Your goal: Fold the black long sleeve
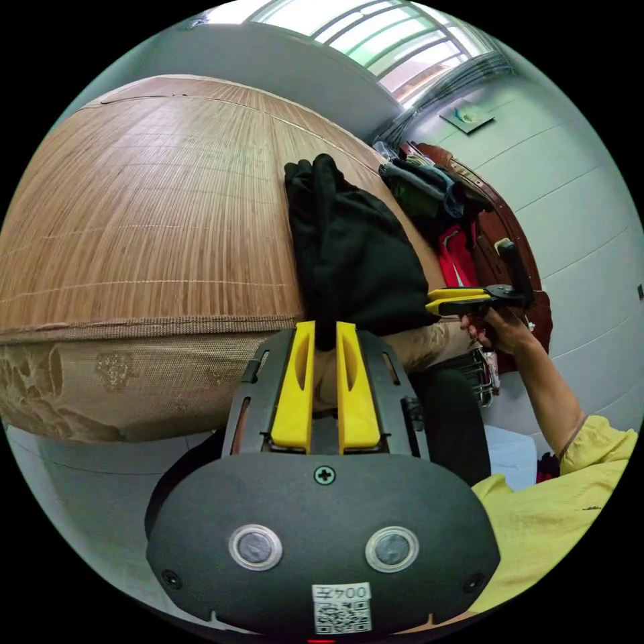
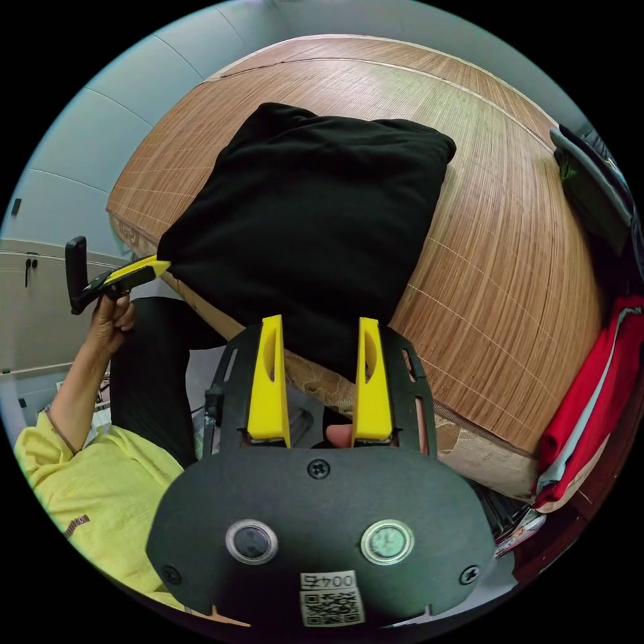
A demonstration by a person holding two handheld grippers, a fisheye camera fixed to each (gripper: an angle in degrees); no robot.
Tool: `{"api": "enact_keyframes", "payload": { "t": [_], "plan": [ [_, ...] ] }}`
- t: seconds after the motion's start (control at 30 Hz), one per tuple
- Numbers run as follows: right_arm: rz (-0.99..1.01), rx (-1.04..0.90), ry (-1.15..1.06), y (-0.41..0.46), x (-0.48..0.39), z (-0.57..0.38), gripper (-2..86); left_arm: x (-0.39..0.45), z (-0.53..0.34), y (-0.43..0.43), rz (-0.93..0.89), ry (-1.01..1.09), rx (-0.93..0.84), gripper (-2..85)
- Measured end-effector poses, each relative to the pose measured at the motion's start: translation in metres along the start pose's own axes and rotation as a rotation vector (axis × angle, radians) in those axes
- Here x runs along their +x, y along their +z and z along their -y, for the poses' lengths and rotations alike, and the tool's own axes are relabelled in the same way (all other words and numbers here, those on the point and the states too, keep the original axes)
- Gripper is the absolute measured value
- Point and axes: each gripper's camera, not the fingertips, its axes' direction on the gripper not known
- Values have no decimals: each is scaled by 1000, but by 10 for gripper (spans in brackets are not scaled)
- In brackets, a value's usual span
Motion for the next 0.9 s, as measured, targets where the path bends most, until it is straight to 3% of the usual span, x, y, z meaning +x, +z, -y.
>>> {"api": "enact_keyframes", "payload": {
  "t": [0.2,0.33,0.43,0.5,0.63,0.9],
  "plan": [
    [-5,29,-10,-1,-2,-3,158,77,-1,-42,109,135,223,12],
    [1,45,-14,-1,-3,-7,159,148,43,31,47,368,38,4],
    [12,52,-20,-1,-4,-9,159,171,61,94,170,443,-123,2],
    [23,45,-23,0,-3,-9,159,166,62,129,204,437,-243,2],
    [9,8,-35,2,-8,-4,159,134,65,140,50,305,-218,1],
    [-10,18,-22,3,-14,-12,156,131,67,147,34,245,-171,0]
  ]
}}
